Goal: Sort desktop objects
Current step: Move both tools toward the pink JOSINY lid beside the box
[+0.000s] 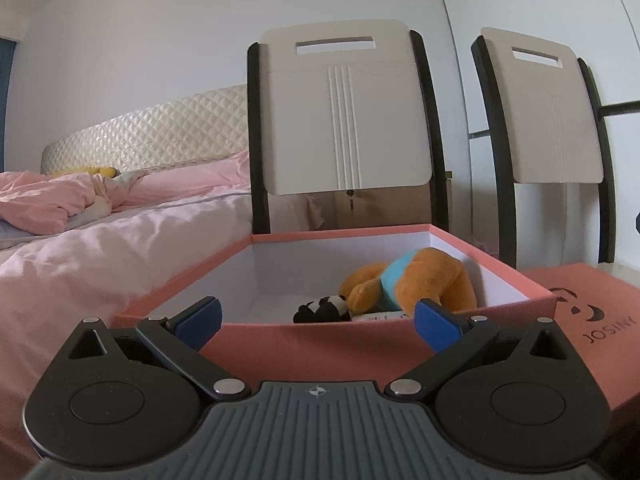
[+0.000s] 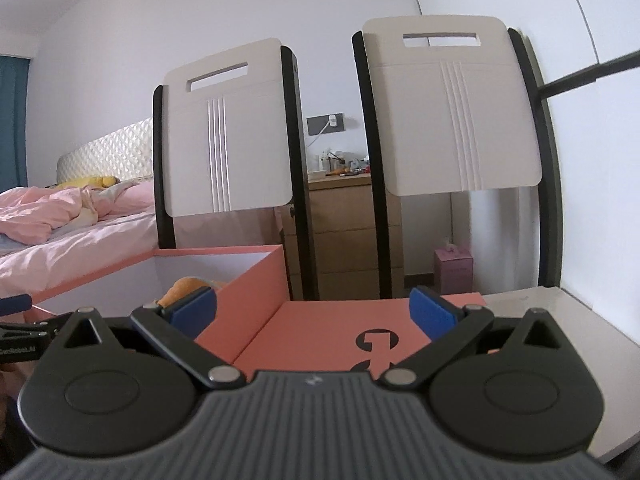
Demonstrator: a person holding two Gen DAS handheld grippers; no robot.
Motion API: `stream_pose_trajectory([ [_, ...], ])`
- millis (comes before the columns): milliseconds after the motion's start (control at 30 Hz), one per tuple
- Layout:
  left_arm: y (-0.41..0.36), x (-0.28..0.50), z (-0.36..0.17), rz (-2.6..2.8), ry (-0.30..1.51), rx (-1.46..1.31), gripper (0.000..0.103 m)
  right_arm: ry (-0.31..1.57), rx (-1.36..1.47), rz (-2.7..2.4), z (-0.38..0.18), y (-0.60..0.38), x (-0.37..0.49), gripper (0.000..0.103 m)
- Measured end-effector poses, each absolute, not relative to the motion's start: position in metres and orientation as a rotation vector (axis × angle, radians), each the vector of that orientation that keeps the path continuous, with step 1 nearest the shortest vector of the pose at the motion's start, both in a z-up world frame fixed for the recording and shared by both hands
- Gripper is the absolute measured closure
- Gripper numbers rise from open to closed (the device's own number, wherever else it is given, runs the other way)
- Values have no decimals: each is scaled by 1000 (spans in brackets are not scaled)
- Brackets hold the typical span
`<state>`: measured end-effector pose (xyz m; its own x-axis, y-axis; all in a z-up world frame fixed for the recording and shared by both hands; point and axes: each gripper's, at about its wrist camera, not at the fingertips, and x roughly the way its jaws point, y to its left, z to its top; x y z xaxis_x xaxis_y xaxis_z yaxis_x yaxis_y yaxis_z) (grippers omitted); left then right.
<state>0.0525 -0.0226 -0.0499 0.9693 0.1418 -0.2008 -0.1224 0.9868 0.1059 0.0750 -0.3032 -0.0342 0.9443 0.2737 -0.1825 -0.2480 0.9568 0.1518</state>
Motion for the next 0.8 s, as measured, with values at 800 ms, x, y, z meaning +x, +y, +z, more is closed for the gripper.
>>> stream_pose_trajectory([
  [800,-64,22,-60,48,113,33,0,184,191,247,-40,-347,59,0],
])
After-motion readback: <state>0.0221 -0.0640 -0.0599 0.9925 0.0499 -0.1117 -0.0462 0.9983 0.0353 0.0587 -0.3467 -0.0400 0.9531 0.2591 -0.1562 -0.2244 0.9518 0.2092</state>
